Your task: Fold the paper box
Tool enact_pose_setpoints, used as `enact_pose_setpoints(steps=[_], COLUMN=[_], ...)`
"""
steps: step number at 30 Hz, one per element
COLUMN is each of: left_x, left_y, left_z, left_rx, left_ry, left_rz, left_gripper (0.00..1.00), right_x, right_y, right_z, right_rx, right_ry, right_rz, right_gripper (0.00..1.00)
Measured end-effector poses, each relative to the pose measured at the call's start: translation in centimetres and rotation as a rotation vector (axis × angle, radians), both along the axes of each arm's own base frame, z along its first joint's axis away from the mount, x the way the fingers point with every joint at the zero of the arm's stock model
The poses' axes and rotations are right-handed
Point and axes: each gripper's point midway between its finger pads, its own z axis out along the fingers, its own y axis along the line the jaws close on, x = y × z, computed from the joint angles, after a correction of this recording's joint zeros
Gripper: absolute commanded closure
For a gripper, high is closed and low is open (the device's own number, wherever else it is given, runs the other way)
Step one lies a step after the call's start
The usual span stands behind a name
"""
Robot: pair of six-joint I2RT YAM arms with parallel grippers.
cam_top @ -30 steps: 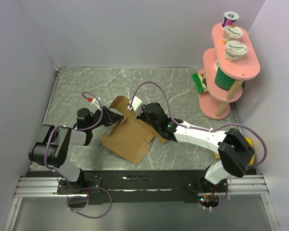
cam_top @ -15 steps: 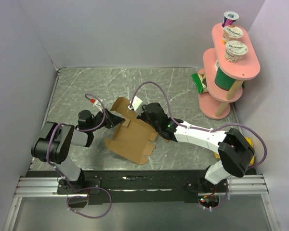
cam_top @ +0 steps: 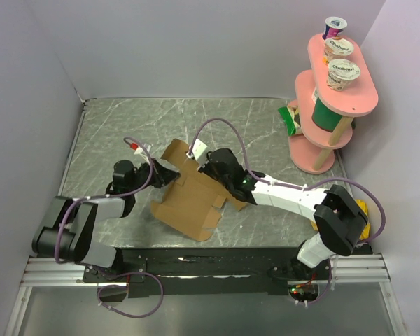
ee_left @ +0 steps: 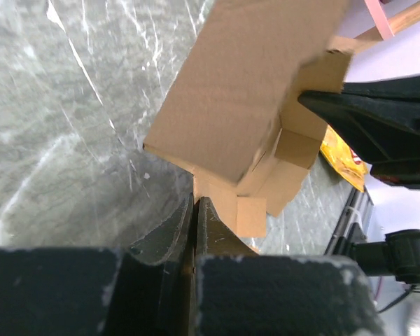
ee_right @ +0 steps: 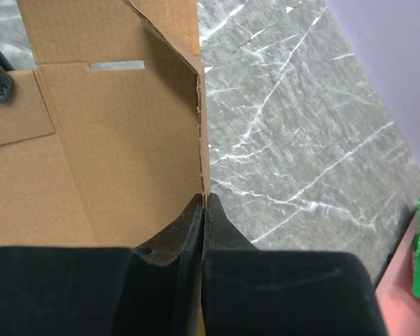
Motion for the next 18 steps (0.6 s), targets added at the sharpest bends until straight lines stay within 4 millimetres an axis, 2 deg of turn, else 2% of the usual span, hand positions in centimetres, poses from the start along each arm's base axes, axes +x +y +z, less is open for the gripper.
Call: enact_pose_setpoints(steps=[2,9,15,18], left_x=[-0.3,-1.4,-2.0,-2.0], left_y=[0.3,0.1,0.1,0.2], left_z=[0.5,2.0,1.5,1.4], left_rx=[0.012,0.029,0.038,0.040], left_ry=[-0.028,-0.113,-0.108,-0.102], left_rz=[0.009,-0.019,-0.024,-0.016], left_gripper=[0.96,0.96,0.95,0.95], right_x=[0.0,0.1,-0.4,-0.4], right_y=[0.1,-0.4,0.1,0.2], right_z=[0.2,0.6,0.1,0.2], right_rx=[0.017,0.095,0.117,0.128], right_ry=[0.013,0.082,0.126,0.125], right_rz=[0.003,0.031,0.072,0.066], right_gripper=[0.87,0.82,0.84,0.93])
